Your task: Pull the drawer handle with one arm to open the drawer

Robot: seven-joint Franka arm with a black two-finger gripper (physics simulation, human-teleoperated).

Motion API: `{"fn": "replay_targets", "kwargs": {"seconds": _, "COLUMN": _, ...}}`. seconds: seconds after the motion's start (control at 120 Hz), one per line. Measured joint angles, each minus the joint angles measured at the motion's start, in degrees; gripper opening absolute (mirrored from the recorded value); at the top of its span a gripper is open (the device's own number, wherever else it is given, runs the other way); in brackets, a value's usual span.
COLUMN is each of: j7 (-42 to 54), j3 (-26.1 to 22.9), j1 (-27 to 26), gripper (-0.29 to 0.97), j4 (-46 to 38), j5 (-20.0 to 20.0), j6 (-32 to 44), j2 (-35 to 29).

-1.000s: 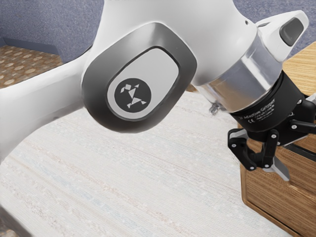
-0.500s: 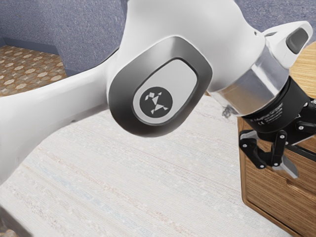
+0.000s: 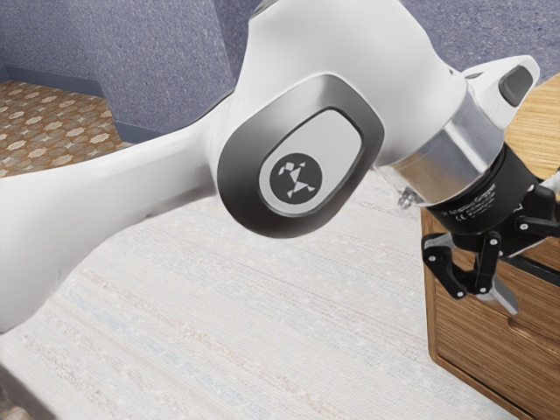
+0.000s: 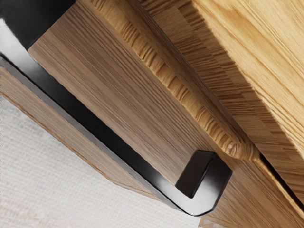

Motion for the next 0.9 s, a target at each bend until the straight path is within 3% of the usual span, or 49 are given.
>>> {"fn": "replay_targets", "kwargs": {"seconds": 0.9, "j7": -1.56, "j3": 3.91, "j1": -0.22, "gripper": 0.68, "j4": -2.15, "j5": 4.61, "j6": -0.81, "j2": 1.21}}
